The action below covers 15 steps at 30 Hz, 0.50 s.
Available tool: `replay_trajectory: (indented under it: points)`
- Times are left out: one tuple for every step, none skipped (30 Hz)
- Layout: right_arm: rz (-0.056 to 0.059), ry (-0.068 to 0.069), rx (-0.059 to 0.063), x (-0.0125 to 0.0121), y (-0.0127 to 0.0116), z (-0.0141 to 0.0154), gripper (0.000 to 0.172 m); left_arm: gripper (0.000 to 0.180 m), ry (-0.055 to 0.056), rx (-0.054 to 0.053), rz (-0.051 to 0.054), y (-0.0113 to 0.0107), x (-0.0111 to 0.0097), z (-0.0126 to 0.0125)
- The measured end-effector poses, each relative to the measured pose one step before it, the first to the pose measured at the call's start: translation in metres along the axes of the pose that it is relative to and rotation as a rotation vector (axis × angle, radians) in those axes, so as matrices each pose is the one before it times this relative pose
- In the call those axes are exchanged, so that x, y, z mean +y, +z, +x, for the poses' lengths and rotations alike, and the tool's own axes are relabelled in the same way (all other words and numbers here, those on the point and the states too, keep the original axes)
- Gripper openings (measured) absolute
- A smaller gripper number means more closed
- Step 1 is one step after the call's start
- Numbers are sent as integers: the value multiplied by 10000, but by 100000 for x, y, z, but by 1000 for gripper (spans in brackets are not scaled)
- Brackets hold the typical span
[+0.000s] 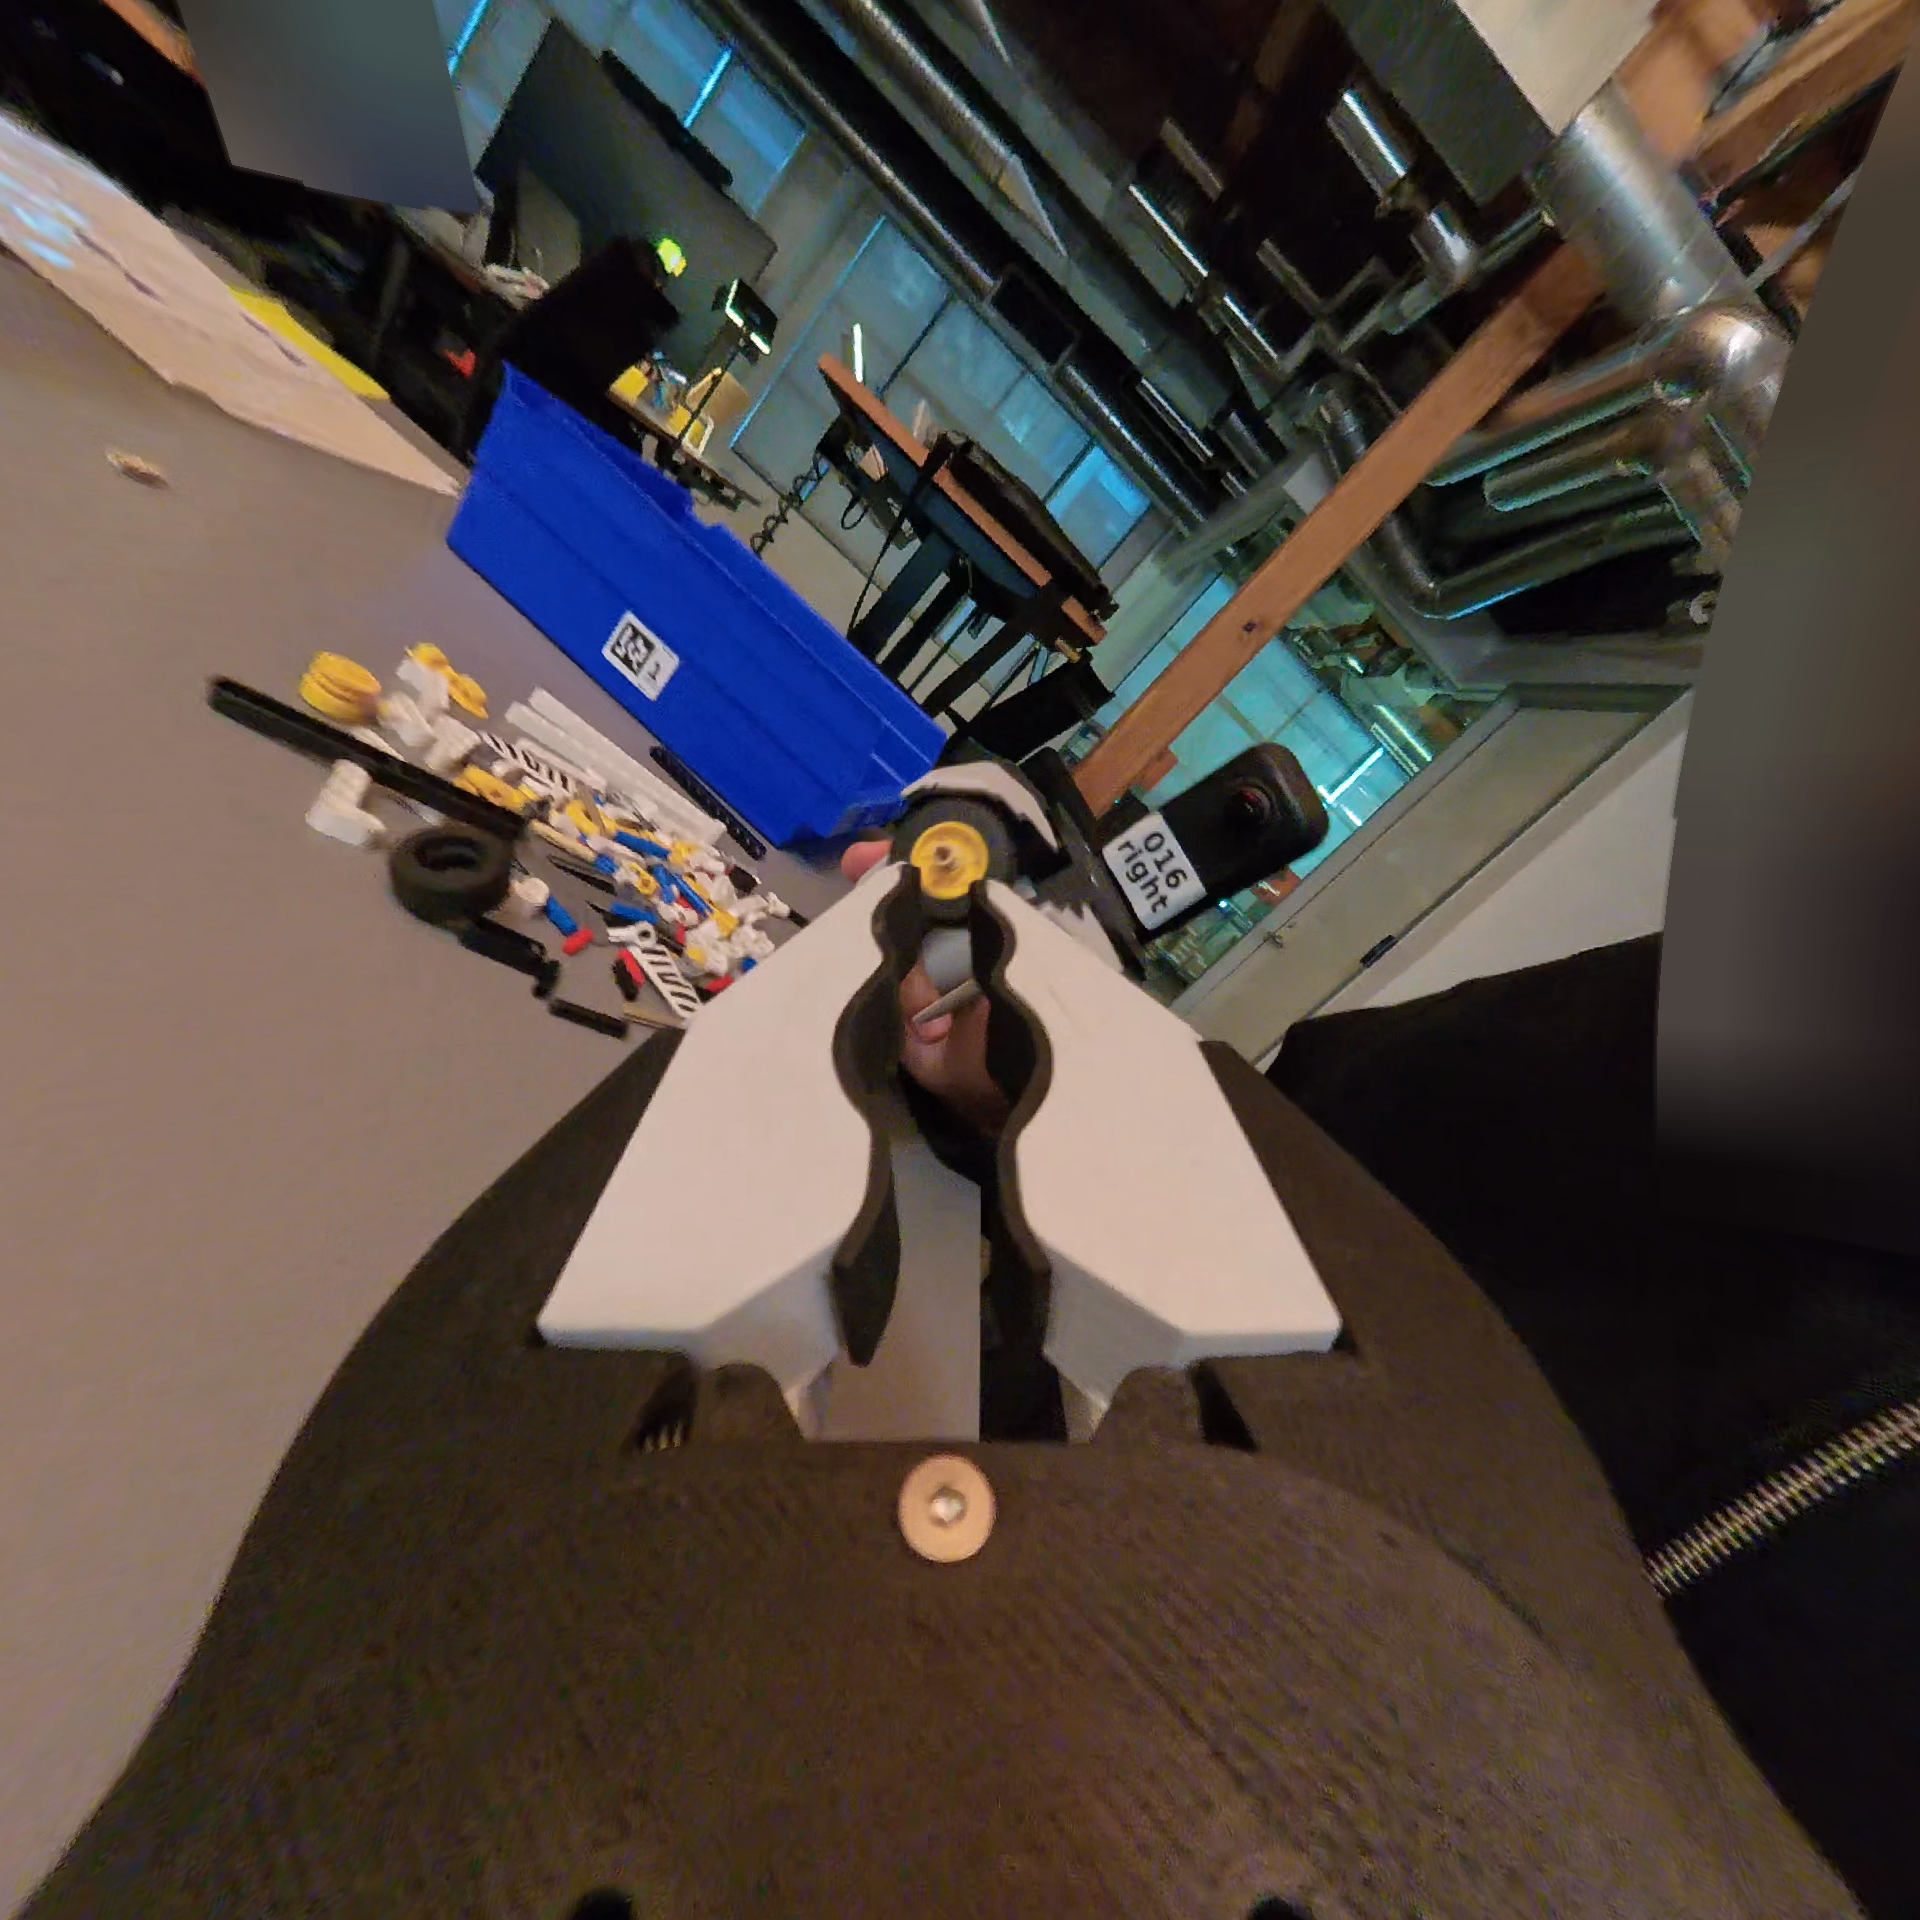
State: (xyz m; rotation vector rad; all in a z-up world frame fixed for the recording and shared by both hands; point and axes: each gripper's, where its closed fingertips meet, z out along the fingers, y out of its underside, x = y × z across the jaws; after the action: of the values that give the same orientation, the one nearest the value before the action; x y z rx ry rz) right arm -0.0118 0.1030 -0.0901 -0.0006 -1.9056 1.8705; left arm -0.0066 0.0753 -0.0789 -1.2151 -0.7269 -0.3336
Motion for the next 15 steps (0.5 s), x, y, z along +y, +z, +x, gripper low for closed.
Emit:
replay_trajectory:
  points:
    - [-351, -285, 94, 753, -745, -233, 30, 11, -205, 92, -15, 891, 817, -3]
    - [-241, -206, 64, 300, -591, -156, 29, 19, -293, 194, 12, 853, 681, -8]
    - [-27, -164, 107, -50, -423, -19, 30, 25, -399, 187, -4, 797, 539, -160]
    - [193, -102, 100, -241, -341, 168, 30, 26, -421, 237, 13, 702, 337, -166]
    - [229, -17, 77, -380, -140, 273, 30, 27, -415, 221, -33, 624, 209, -190]
    - [86, 74, 34, -214, -29, 217, 30, 27, -344, 165, -84, 560, 114, -193]
    - [-26, 71, -112, 71, -49, -67, 30, 27, -294, 210, -125, 499, 71, 46]
    - [4, -1, -30, 20, -106, 4, 30, 26, -279, 357, -164, 440, 75, 393]
    - [134, -30, 32, -260, -191, 75, 29, 28, -250, 113, -170, 361, 128, 105]
    - [160, 57, -3, -218, -140, 57, 29, 25, -51, 25, -69, 205, 19, 62]
    - [82, 105, -21, -127, -141, 88, 29, 24, -33, 5, -55, 158, 19, 115]
    - [-4, 90, 32, -12, -143, 125, 29, 23, -28, -39, -35, 123, -12, 75]
    - [47, 24, 32, -40, -131, 72, 29, 14, 48, 13, 9, 56, -57, 186]
    - [76, -18, 50, -136, -76, 32, 29, 0, 52, -202, 180, -47, -296, -96]
    - [26, -17, 16, -70, -33, -12, 29, 0, 141, -64, 42, 9, -40, 76]
